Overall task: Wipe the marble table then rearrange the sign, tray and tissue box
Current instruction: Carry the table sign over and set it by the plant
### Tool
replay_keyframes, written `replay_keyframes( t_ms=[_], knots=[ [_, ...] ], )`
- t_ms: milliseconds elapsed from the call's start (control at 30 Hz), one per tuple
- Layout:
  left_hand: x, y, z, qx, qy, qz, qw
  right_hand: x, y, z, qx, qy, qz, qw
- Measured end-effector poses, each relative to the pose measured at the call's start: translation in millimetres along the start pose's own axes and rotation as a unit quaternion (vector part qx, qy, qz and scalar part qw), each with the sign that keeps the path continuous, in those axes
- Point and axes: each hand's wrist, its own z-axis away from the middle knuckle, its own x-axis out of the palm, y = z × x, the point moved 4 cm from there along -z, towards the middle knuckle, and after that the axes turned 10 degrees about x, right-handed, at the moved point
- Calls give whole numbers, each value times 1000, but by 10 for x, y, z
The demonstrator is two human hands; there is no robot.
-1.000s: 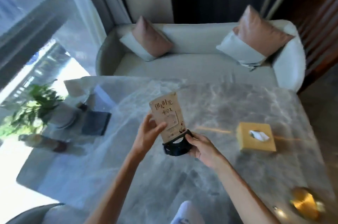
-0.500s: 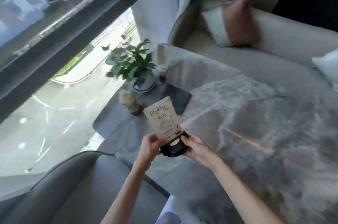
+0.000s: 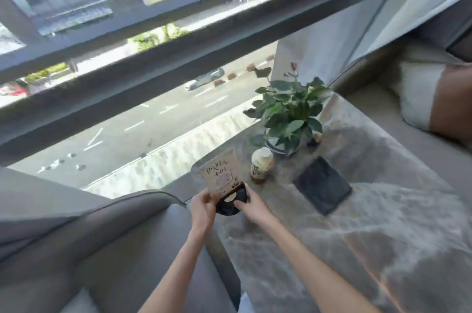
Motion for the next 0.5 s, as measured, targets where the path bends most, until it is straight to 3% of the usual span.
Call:
replay_keyframes(
  t_ms=[300,400,500],
  knots=[
    [283,-464,-710,-20,-25,-12,999,58,113,-748,93,52,-71,992],
    [343,-541,-742,-25,-7,4,1000,-158,388,-684,175,156,-59,970],
    [417,-627,-779,-39,-2,36,999,-425,508,-555,167,250,-45,953]
  ],
)
